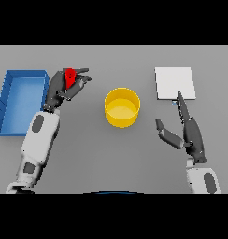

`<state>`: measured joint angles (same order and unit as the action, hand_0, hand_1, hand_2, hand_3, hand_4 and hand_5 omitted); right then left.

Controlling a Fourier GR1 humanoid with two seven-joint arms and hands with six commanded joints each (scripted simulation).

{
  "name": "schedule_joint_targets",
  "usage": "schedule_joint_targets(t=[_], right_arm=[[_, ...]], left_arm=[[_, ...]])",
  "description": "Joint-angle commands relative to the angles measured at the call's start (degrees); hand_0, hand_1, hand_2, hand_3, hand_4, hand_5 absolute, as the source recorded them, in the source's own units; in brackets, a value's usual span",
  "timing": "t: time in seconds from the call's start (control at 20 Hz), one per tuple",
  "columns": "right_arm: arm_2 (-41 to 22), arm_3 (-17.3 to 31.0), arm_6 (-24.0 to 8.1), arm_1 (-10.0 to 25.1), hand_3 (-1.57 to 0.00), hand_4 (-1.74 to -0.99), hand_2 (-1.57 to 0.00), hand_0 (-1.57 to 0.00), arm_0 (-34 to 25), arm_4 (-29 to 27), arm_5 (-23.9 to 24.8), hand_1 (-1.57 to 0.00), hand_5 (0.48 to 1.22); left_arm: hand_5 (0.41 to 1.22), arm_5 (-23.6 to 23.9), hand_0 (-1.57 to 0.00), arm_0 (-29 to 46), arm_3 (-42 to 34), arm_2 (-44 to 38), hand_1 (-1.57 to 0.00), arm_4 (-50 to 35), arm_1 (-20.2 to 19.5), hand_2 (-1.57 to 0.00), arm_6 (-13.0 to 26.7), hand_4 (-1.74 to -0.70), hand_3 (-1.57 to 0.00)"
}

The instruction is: Pick up the red beaker and tilt it to pour out 1 green nut into yellow bowl. Pick up the yellow bowl and place it on the metallic measuring scale.

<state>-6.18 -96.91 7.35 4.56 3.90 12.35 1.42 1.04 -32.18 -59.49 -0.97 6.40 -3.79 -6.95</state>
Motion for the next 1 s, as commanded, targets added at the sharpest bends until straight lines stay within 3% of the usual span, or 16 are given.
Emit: schedule_joint_targets(t=[0.0,0.15,0.45,0.9,0.95], right_arm=[[0.4,-0.1,0.1,0.1,0.0,-1.219,0.0,0.0,0.0,-0.7,-0.3,0.0,0.661],[0.0,-0.2,0.0,0.3,0.0,-1.21,0.0,0.0,0.6,0.4,0.0,0.0,0.664],[0.0,0.1,-2.1,0.5,0.0,-1.183,0.0,0.0,-0.1,0.5,-0.2,0.0,0.663],[0.3,-0.1,-2.3,0.1,0.0,-1.187,0.0,0.0,0.0,-1.0,-0.9,0.0,0.676],[0.0,-0.3,-2.9,-0.2,0.0,-1.191,0.0,0.0,0.2,-0.6,-0.7,0.0,0.675]], left_arm=[[1.138,0.0,-1.56,-0.8,0.8,0.2,-1.56,0.5,-0.5,-1.56,0.1,-1.72,-1.55],[1.134,-0.2,-1.56,-3.4,2.1,2.8,-1.56,3.7,-2.7,-1.56,0.5,-1.73,-1.56],[1.127,-2.2,-1.57,-7.5,1.2,13.7,-1.57,15.5,-8.0,-1.57,7.0,-1.74,-1.57],[1.197,-10.6,-1.57,-17.6,3.8,29.3,-1.57,34.6,-10.9,-1.57,12.6,-1.74,-1.57],[1.202,-12.1,-1.57,-18.5,4.7,31.0,-1.57,36.4,-11.0,-1.57,12.7,-1.69,-1.57]])
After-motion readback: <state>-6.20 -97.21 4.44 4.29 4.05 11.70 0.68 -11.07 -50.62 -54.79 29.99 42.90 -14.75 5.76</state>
